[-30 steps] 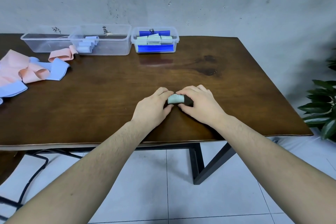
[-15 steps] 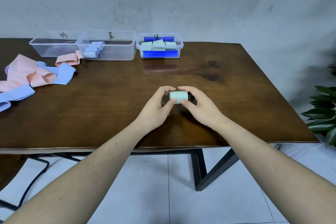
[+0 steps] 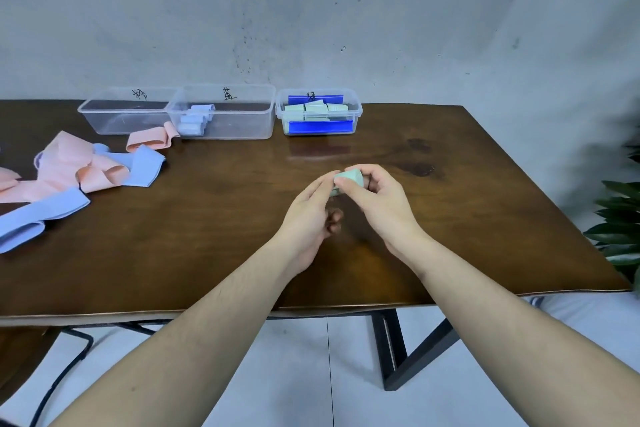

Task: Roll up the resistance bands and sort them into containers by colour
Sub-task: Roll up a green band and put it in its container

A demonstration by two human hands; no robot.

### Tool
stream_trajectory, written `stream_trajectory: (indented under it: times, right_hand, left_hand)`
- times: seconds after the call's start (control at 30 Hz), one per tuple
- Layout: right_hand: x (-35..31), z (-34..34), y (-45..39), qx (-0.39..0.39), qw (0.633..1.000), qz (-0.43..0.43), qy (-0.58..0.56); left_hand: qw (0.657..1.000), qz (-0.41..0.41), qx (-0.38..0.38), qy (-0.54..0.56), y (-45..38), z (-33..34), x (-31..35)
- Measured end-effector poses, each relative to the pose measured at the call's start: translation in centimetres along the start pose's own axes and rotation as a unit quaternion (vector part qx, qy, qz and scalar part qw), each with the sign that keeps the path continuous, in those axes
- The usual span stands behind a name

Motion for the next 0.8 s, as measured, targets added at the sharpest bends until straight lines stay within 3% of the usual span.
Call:
stream_trajectory:
  times: [0.17, 0.27, 0.43, 0.67, 0.8]
  right_hand:
    - [-1.5, 1.4, -0.6, -0.032, 0.999, -0.041, -0.005]
    - [-2.2, 1.9, -1.5, -0.087, 0.993, -0.064, 0.035]
    - [-2.8, 2.1, -4.2, -0.086, 0.984, -0.113, 0.107]
    - [-2.9, 0.8, -10.3, -0.111, 0.985, -0.108, 0.076]
    - [-2.9, -0.7, -15.2, -0.16, 0.976, -0.11, 0.1]
  left_hand:
    - [0.979, -0.111, -0.007, 0.172, -0.9, -0.6, 0.9]
    - [0.973, -0.109, -0.047, 0.2, -1.9, -1.5, 1.4]
    - [0.97, -0.108, -0.067, 0.209, -4.4, -1.2, 2.4]
    - [0.988, -0.087, -0.076, 0.1, -9.7, 0.3, 4.2]
    - [0.999, -0.028, 0.028, 0.009, -13.0, 0.5, 6.8]
Point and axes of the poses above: each hand's wrist, its own y-axis away from the middle knuckle, its own z-axis out of the palm, x = y × z, the point moved 3 cm from there along -y, towards the middle knuckle, and after that the axes turned 3 degrees about y, right-handed, at the moved point
